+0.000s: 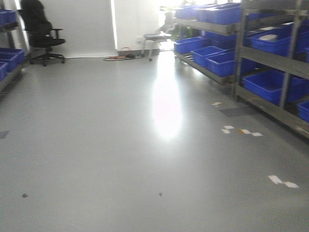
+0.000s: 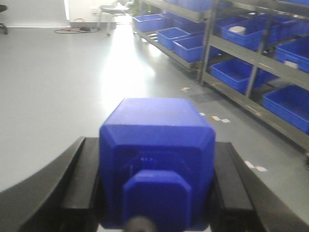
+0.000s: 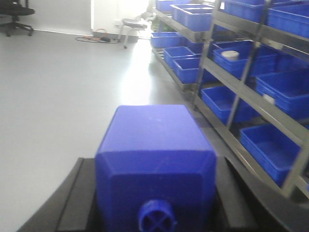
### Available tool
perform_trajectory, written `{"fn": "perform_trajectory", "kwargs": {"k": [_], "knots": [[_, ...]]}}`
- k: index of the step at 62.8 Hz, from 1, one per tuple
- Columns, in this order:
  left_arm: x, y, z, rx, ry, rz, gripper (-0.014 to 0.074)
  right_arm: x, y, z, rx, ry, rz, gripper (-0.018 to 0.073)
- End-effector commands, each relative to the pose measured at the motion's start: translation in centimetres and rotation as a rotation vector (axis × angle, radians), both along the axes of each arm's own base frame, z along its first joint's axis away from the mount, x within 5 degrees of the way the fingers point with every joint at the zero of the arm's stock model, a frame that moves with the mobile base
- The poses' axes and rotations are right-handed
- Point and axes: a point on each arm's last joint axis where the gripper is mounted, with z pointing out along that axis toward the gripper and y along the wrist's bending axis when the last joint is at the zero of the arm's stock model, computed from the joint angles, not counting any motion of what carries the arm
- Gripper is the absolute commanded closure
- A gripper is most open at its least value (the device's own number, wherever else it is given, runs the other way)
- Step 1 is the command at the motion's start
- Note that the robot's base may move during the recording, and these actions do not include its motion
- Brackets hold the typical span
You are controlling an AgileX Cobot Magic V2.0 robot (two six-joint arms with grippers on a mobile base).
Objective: Pick and sort blue part to right shelf
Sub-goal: 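Drive the base down the aisle to the shelf of blue bins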
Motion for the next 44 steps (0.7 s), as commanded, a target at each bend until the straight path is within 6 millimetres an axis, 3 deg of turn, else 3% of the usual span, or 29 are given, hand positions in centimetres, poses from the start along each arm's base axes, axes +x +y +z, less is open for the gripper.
{"fn": "perform_trajectory", "kwargs": {"k": [1, 44], "knots": [[0.03, 0.06, 1.70, -0.028, -0.104, 0.007, 0.0316, -0.12, 0.10, 1.93, -0.018, -0.126, 0.013, 0.0219], [0.03, 0.06, 1.70, -0.028, -0.104, 0.007, 0.0316, -0.12, 0.10, 1.93, -0.018, -0.126, 0.013, 0.0219]]}}
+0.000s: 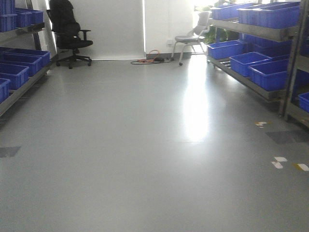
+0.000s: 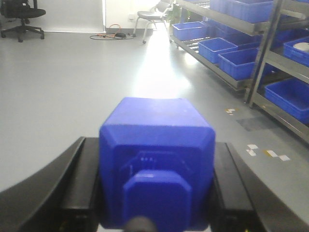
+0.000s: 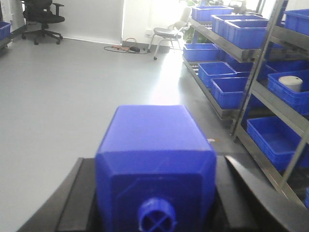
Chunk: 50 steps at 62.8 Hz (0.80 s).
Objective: Pick and sort blue part to right shelf
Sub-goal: 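Drive the base down the aisle to the shelf of blue bins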
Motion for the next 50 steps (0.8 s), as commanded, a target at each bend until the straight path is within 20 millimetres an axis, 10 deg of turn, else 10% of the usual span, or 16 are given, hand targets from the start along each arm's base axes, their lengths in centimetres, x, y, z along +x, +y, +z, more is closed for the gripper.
{"fn": "perform_trajectory", "kwargs": {"k": [1, 50], "knots": [[0.03, 0.06, 1.70, -0.028, -0.104, 0.007, 0.0316, -0.12, 0.10, 1.93, -0.018, -0.126, 0.013, 0.0219], [0.03, 0.06, 1.69, -0.027, -0.102, 0.007, 0.0316, -0.12, 0.08, 1.86, -0.017, -0.118, 0.011, 0.0219]]}}
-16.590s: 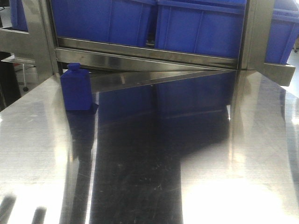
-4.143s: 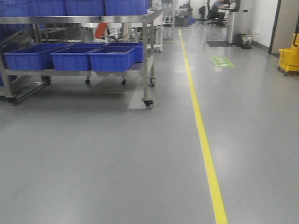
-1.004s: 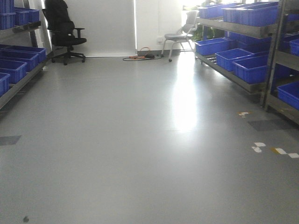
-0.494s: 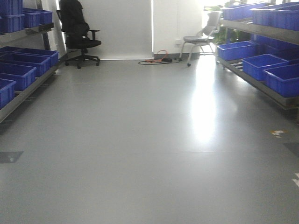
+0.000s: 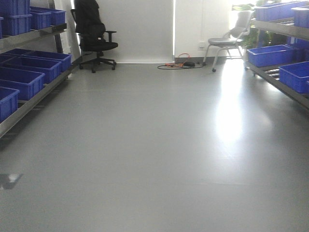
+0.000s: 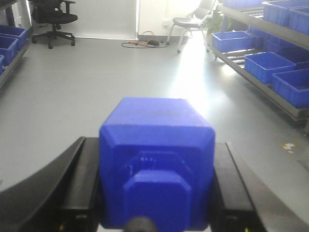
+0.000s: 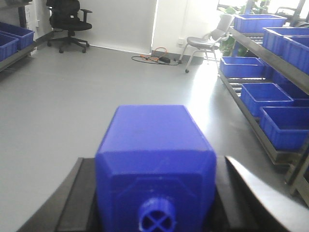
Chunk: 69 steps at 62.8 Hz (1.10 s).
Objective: Pick and sort blue part to right shelf
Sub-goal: 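Drive the base down the aisle to the shelf of blue bins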
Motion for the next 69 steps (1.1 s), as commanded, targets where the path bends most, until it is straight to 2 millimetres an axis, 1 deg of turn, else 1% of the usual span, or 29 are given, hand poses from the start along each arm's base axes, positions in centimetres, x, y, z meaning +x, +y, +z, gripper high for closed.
{"fn": "perform_trajectory", "kwargs": {"k": [1, 69], "knots": [[0.03, 0.06, 1.69, -0.027, -0.102, 0.007, 0.0317, -0.12, 0.08, 1.86, -0.017, -0.118, 0.011, 0.0219], [0.03, 0.06, 1.69, -0.027, -0.102, 0.007, 0.0316, -0.12, 0.08, 1.85, -0.017, -0.117, 0.011, 0.0219]]}}
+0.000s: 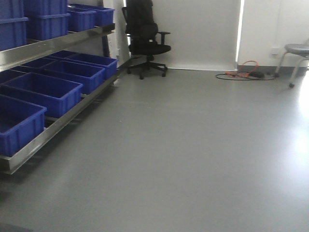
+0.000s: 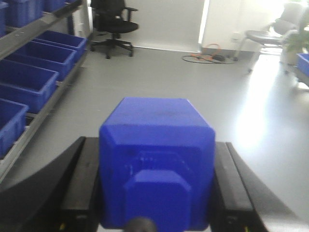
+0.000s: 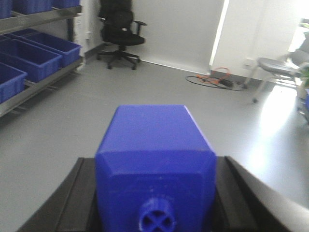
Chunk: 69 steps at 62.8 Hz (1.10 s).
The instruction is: Pick and sort blue part to right shelf
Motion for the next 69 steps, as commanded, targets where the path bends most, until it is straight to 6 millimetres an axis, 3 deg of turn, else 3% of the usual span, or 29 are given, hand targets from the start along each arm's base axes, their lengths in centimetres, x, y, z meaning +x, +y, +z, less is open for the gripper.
{"fn": "perform_trajectory", "kwargs": {"k": [1, 69], "knots": [[0.03, 0.06, 1.70, -0.028, -0.104, 0.007, 0.0316, -0.12, 0.08, 1.87, -0.017, -0.119, 0.011, 0.0219], [0.03, 0.06, 1.70, -0.028, -0.104, 0.007, 0.0317, -0.12, 0.08, 1.87, -0.017, -0.119, 0.011, 0.0219]]}}
